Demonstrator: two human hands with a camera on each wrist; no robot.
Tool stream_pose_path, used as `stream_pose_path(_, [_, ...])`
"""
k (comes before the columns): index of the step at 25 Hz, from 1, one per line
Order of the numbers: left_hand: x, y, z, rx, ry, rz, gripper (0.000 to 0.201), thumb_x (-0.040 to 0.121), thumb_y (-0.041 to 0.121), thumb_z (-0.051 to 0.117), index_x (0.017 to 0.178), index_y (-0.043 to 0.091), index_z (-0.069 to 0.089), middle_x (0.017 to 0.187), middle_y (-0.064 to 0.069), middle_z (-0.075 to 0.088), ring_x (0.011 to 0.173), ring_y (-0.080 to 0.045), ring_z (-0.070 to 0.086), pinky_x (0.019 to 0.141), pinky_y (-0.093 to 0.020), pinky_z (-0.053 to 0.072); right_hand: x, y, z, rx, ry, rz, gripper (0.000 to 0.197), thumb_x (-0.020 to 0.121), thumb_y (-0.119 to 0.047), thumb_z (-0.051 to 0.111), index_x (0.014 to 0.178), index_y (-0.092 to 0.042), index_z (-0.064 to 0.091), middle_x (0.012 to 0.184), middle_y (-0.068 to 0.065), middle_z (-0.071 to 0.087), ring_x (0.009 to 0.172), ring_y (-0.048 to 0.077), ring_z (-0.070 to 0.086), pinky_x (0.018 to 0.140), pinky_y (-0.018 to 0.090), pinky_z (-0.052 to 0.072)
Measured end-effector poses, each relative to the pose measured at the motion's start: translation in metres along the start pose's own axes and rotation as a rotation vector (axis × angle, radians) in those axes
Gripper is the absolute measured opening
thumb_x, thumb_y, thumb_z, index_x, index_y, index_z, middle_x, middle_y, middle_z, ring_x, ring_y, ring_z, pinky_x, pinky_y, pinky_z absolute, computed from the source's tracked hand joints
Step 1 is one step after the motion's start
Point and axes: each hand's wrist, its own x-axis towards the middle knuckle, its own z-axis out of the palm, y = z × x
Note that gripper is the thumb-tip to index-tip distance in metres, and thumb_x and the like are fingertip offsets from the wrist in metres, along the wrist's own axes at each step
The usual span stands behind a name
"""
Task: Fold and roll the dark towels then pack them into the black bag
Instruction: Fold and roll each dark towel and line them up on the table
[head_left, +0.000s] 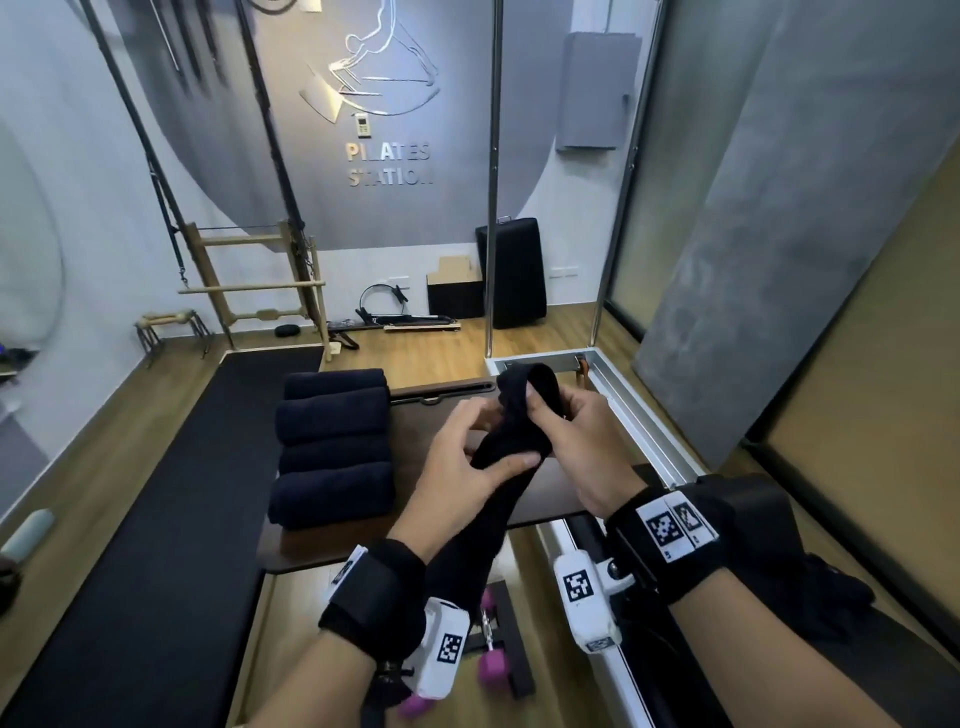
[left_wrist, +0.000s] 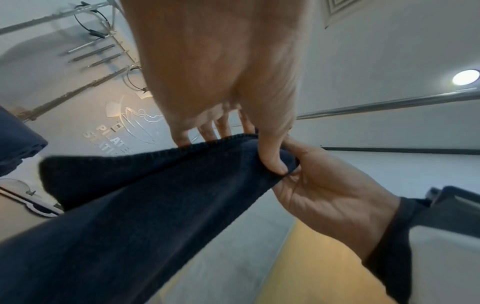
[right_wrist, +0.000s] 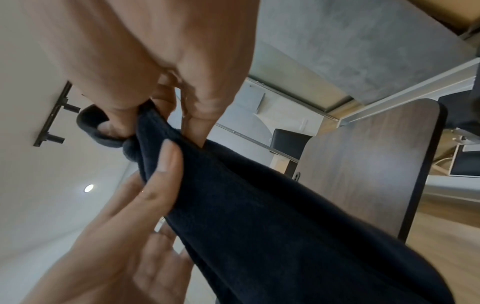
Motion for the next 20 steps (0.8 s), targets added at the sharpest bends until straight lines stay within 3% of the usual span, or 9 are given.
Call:
stream_pose_path(3, [0.003,-0.003,-0.008,-0.046,0.115,0.027,0.015,0.091,0.019,0.082,0.102,0.013,0.073,0.106,0.000,0.070,0.104,-0.018,0.068,0.092,-0.041,0.057,-0.003,-0.002,0.003,0.019,-0.015,0.060,0.040,0.099,-0.036,0.067,0.086,0.001,0.075,0.079,0.017,0.073,0.076,0.022,0.068,0.068,0.036,0.055])
stream_pose_path(5, [0.006,-0.004,-0.011,-0.093,0.125,0.053,0.003,0.097,0.013,0.074,0.097,0.011,0.076,0.101,-0.001,0.071,0.099,-0.018,0.069,0.088,-0.036,0.057,-0.004,0.000,-0.003,0.035,-0.033,0.111,0.044,0.100,-0.041,0.065,0.089,0.001,0.075,0.082,0.013,0.075,0.077,0.024,0.072,0.066,0.031,0.056])
stream_pose_path(8, [0.011,-0.003,-0.008,-0.140,0.118,0.010,0.015,0.107,0.018,0.060,0.098,0.014,0.071,0.093,0.002,0.072,0.091,-0.012,0.068,0.083,-0.027,0.054,-0.006,0.004,-0.014,-0.015,-0.087,0.161,0.064,0.099,-0.051,0.063,0.091,0.012,0.068,0.084,0.022,0.072,0.077,0.039,0.069,0.066,0.042,0.053])
stream_pose_path(10, [0.014,-0.001,-0.006,-0.235,0.160,-0.061,0.023,0.111,0.024,0.052,0.099,0.009,0.066,0.092,-0.005,0.070,0.091,-0.016,0.065,0.086,-0.036,0.054,-0.006,0.007,-0.024,-0.062,-0.072,0.168,0.080,0.092,-0.056,0.066,0.081,0.021,0.050,0.075,0.019,0.057,0.070,0.036,0.054,0.061,0.044,0.039])
stream_pose_path(12, [0.018,0.000,-0.005,-0.280,0.195,-0.094,0.026,0.112,0.026,0.051,0.101,0.008,0.065,0.098,-0.016,0.070,0.095,-0.022,0.065,0.092,-0.045,0.054,-0.006,0.011,-0.035,-0.097,-0.075,0.156,0.069,0.090,-0.046,0.074,0.087,0.020,0.056,0.080,0.022,0.064,0.075,0.040,0.061,0.067,0.049,0.049])
stream_pose_path(14, [0.021,0.003,-0.002,-0.271,0.171,-0.077,0.025,0.111,0.027,0.052,0.102,0.008,0.066,0.099,-0.018,0.071,0.094,-0.025,0.068,0.091,-0.044,0.056,-0.007,0.009,-0.043,-0.117,-0.099,0.133,0.039,0.086,-0.028,0.084,0.112,-0.002,0.070,0.103,0.012,0.077,0.098,0.031,0.074,0.089,0.049,0.061])
stream_pose_path(16, [0.024,0.007,0.004,-0.190,0.109,-0.011,0.021,0.110,0.023,0.056,0.101,0.006,0.066,0.094,-0.010,0.073,0.090,-0.017,0.070,0.085,-0.033,0.055,-0.009,0.002,-0.046,-0.174,-0.168,0.077,0.064,0.080,-0.019,0.090,0.136,-0.026,0.059,0.124,-0.003,0.072,0.114,0.014,0.069,0.098,0.037,0.058])
stream_pose_path(17, [0.025,0.009,0.008,-0.142,0.075,0.033,0.019,0.109,0.019,0.057,0.099,0.006,0.066,0.091,-0.005,0.073,0.089,-0.014,0.069,0.083,-0.028,0.054,-0.007,0.002,-0.046,-0.248,-0.212,0.036,0.073,0.080,-0.015,0.090,0.142,-0.029,0.054,0.131,-0.005,0.067,0.118,0.010,0.065,0.102,0.032,0.053])
stream_pose_path(20, [0.028,0.011,0.017,-0.041,0.017,0.110,0.015,0.108,0.014,0.058,0.096,0.011,0.068,0.090,0.002,0.072,0.091,-0.013,0.069,0.086,-0.030,0.054,-0.002,0.001,-0.043,-0.416,-0.290,-0.104,0.030,0.089,-0.004,0.078,0.116,-0.015,0.075,0.108,-0.001,0.074,0.101,0.014,0.068,0.094,0.039,0.054])
